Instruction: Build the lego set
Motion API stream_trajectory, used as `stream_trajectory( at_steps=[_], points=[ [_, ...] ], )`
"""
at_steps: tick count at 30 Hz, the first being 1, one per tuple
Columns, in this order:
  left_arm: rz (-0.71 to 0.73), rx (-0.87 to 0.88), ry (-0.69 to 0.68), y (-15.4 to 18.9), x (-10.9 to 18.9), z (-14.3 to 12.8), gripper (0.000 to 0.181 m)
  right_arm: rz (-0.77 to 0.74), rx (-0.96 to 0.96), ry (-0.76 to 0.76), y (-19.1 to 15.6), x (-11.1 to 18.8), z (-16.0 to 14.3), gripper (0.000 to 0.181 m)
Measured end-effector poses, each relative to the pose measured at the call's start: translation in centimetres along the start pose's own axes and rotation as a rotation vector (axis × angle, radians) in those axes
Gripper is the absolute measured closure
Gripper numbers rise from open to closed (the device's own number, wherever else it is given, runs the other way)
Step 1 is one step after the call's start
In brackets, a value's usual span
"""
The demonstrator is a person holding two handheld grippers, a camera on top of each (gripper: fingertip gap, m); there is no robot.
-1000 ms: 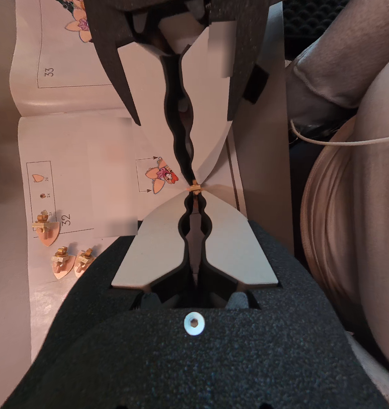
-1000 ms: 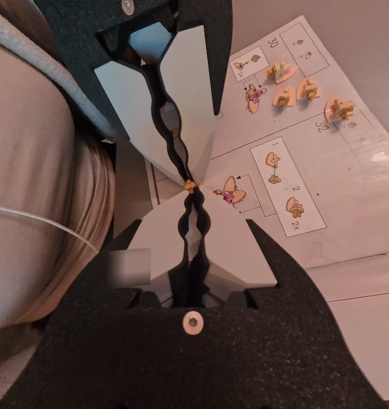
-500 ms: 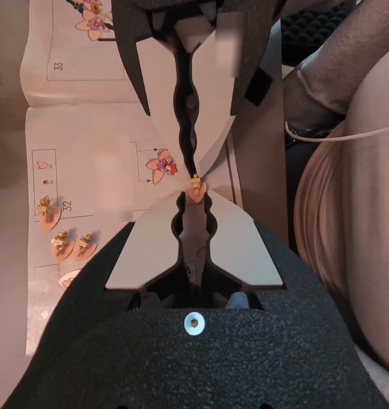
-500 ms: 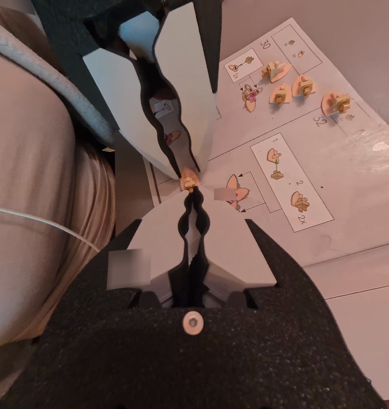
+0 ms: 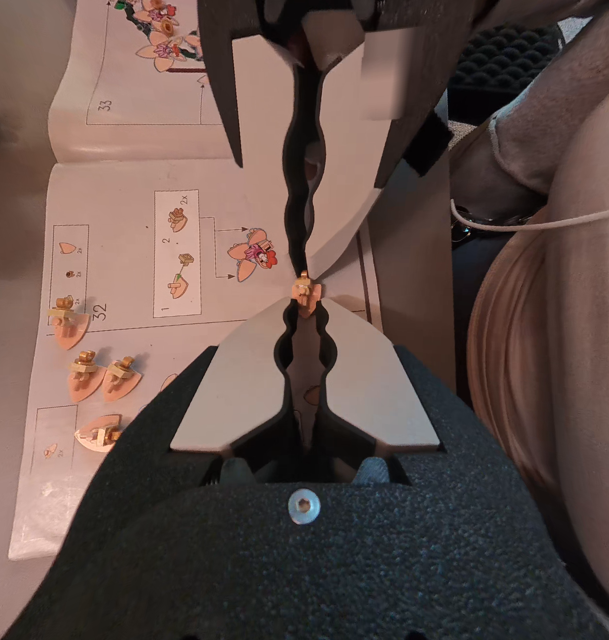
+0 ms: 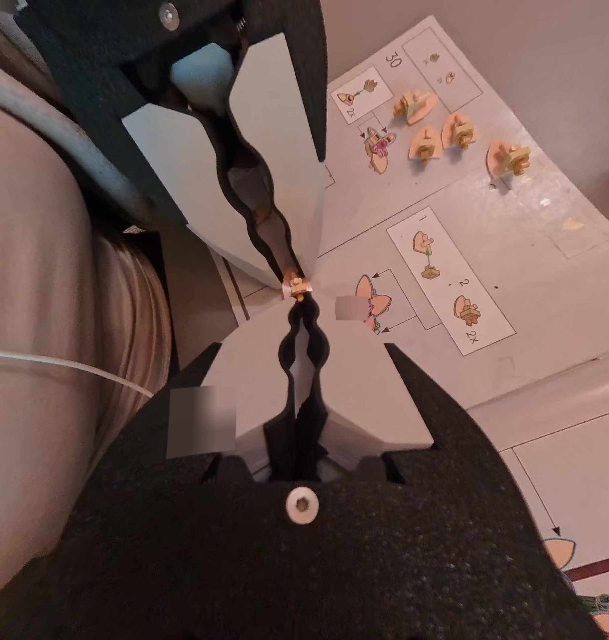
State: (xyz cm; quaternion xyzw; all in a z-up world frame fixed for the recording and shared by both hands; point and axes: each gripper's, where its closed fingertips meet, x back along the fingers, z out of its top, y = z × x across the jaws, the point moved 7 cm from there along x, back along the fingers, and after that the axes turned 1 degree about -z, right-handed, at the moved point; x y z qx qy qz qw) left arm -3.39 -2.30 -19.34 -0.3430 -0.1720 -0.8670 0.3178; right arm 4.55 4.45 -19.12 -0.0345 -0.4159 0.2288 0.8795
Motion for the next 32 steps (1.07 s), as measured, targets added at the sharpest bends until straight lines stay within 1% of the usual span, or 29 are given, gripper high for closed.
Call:
stream_trajectory(
  at_steps=[4, 6, 7, 9, 11, 13, 15, 19, 21, 24, 26, 28, 29, 31, 32],
  points=[
    [0.008, -0.007, 0.006, 0.1, 0.0, 0.0, 0.171, -0.01, 0.023, -0.01, -0.1, 0.0, 0.1, 0.18],
    [0.01, 0.023, -0.003, 0.0, 0.2, 0.1, 0.17, -0.005, 0.041, -0.017, 0.1, 0.1, 0.2, 0.18],
    [0.033, 0.038, 0.015, -0.3, 0.8, 0.4, 0.167, -0.015, 0.036, 0.001, 0.4, 0.4, 0.4, 0.18],
    [0.096, 0.062, 0.164, -0.7, 3.4, 1.4, 0.166, -0.091, 0.018, 0.054, 1.6, 1.3, 1.1, 0.18],
    [0.16, 0.107, 0.288, -1.1, 6.2, 1.6, 0.167, -0.166, 0.002, 0.105, 2.8, 1.5, 2.1, 0.18],
    [0.269, 0.129, 0.311, -1.7, 8.2, 0.8, 0.167, -0.246, 0.012, 0.115, 3.8, 0.9, 3.1, 0.18],
    [0.345, 0.128, 0.293, -2.0, 9.3, -0.4, 0.168, -0.327, 0.038, 0.09, 4.8, -0.2, 3.9, 0.18],
    [0.35, 0.132, 0.263, -2.0, 8.9, -1.3, 0.168, -0.358, 0.035, 0.018, 5.8, -2.2, 4.6, 0.178],
    [0.356, 0.119, 0.256, -2.2, 8.7, -1.3, 0.169, -0.357, 0.021, 0.038, 5.9, -2.2, 4.8, 0.165],
    [0.358, 0.115, 0.298, -2.3, 8.6, -1.1, 0.17, -0.333, 0.0, 0.034, 5.6, -1.8, 4.6, 0.16],
    [0.372, 0.115, 0.339, -2.5, 8.8, -0.9, 0.171, -0.326, -0.005, 0.064, 5.3, -0.9, 4.4, 0.16],
    [0.397, 0.112, 0.404, -2.7, 9.3, -0.7, 0.172, -0.331, 0.007, 0.129, 4.8, 1.2, 4.1, 0.162],
    [0.422, 0.121, 0.452, -2.8, 9.7, -0.6, 0.171, -0.36, 0.016, 0.188, 4.6, 2.9, 3.7, 0.164],
    [0.459, 0.153, 0.569, -3.3, 10.8, -0.5, 0.167, -0.491, -0.012, 0.314, 4.7, 7.3, 2.1, 0.165],
    [0.456, 0.174, 0.635, -3.5, 11.4, -0.5, 0.159, -0.565, -0.06, 0.36, 5.0, 9.7, 0.8, 0.164]
  ],
)
